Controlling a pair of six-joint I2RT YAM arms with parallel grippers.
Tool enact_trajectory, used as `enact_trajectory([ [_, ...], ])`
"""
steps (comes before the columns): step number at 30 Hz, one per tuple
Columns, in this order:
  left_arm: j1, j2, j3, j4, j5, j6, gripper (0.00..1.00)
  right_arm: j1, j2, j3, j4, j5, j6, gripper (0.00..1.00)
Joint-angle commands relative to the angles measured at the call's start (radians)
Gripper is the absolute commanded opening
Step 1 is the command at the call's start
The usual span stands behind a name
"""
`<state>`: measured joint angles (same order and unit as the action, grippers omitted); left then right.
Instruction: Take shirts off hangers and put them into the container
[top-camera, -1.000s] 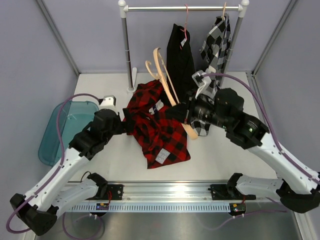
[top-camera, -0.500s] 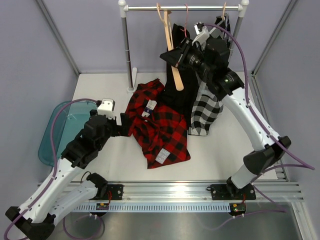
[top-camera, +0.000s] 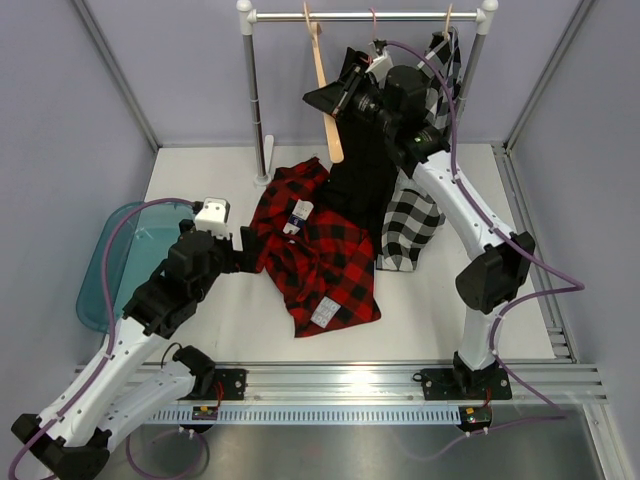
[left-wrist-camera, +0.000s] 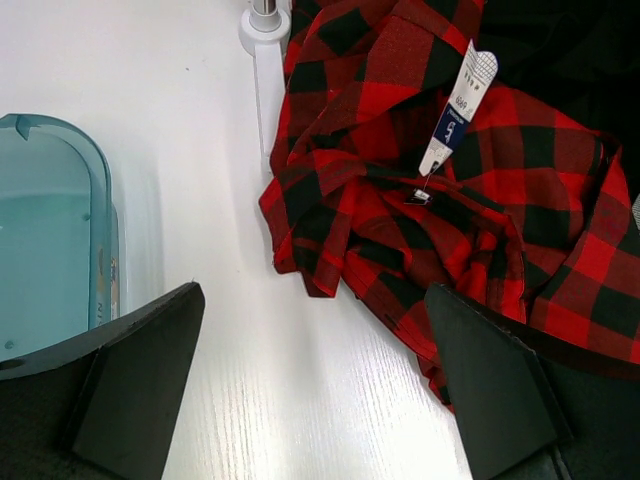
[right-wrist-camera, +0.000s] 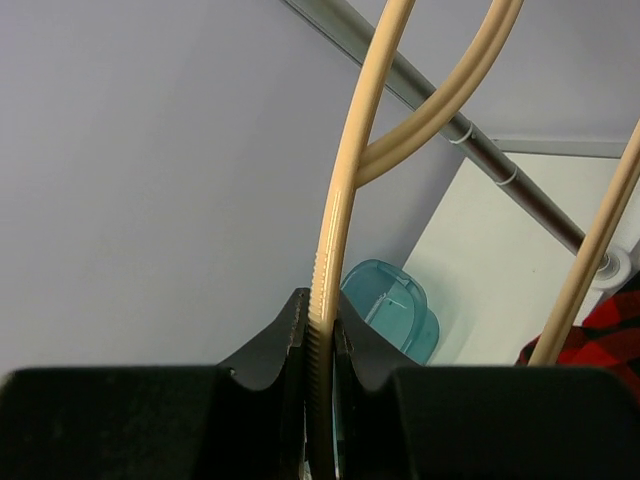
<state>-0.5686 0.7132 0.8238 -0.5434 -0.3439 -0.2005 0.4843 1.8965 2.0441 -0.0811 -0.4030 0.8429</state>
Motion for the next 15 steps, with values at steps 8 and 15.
enact_trajectory([
  [8, 0.006, -0.006, -0.003, 0.049, 0.014, 0.015, 0.99, -0.027, 0.038, 0.088, 0.161, -0.030, 0.062, 0.00],
  [15, 0.007, -0.003, -0.005, 0.048, 0.014, 0.013, 0.99, -0.032, 0.068, 0.119, 0.139, -0.019, 0.114, 0.00],
])
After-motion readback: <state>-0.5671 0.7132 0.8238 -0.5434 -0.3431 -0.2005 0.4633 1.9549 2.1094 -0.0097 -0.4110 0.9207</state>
